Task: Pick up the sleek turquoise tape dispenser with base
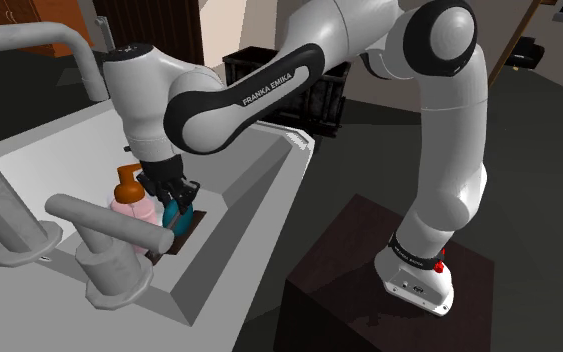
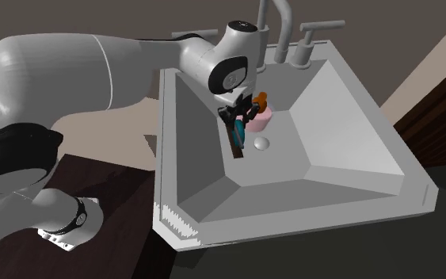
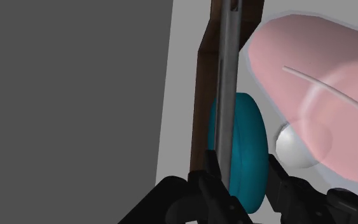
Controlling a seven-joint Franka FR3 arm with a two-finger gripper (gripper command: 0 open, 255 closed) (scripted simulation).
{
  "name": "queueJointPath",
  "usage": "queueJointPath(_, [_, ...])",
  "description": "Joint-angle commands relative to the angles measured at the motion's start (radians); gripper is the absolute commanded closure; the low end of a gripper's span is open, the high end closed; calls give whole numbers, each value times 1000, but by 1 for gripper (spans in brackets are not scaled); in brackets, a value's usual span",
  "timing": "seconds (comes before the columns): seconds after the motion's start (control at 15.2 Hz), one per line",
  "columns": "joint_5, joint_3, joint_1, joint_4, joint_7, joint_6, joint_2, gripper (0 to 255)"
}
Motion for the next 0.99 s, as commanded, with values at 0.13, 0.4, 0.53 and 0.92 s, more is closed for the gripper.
queueJointPath(0.13, [25,3,-1,12,-15,-80,-4,255])
queueJointPath(0.4, [45,15,-7,42,-30,-122,-25,255])
queueJointPath(0.53, [54,20,-9,59,-37,-144,-34,255])
queueJointPath(0.92, [70,29,-11,96,-50,-191,-50,255])
